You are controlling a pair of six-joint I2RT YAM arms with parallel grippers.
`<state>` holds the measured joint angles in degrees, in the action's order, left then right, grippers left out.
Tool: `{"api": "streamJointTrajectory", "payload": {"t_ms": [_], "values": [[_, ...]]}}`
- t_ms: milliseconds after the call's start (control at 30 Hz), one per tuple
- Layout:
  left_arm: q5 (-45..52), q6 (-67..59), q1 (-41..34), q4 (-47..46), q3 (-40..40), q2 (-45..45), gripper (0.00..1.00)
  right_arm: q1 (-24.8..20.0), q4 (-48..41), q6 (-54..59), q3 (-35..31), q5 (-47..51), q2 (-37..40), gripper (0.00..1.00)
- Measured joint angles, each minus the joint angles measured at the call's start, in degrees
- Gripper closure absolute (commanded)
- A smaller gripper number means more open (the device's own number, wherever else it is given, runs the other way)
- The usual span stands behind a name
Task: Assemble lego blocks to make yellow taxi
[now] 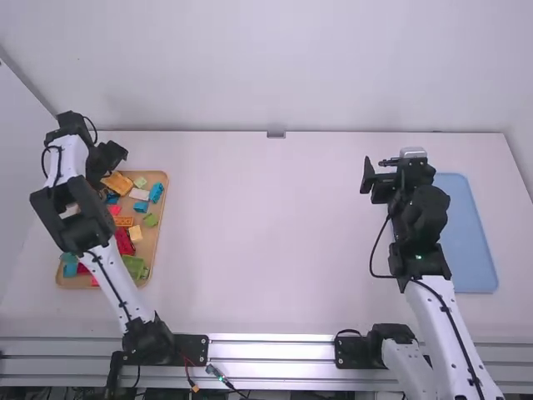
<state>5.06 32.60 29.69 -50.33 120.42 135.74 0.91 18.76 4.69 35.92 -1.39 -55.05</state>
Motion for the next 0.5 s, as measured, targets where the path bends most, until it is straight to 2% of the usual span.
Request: {"api": "streamJointTrajectory", "payload": {"t_ms": [200, 500], "values": [[-1.31, 0.00, -0.70, -1.09, -0.09, 0.00, 0.00, 0.00, -0.04, -0.11, 0.02, -0.04, 0.00, 0.01], [-2.21, -0.02, -0.72, 3.37, -4.72, 0.00, 0.05, 0.00, -0.04, -0.09, 0.02, -0.17, 0.00, 0.01]]}}
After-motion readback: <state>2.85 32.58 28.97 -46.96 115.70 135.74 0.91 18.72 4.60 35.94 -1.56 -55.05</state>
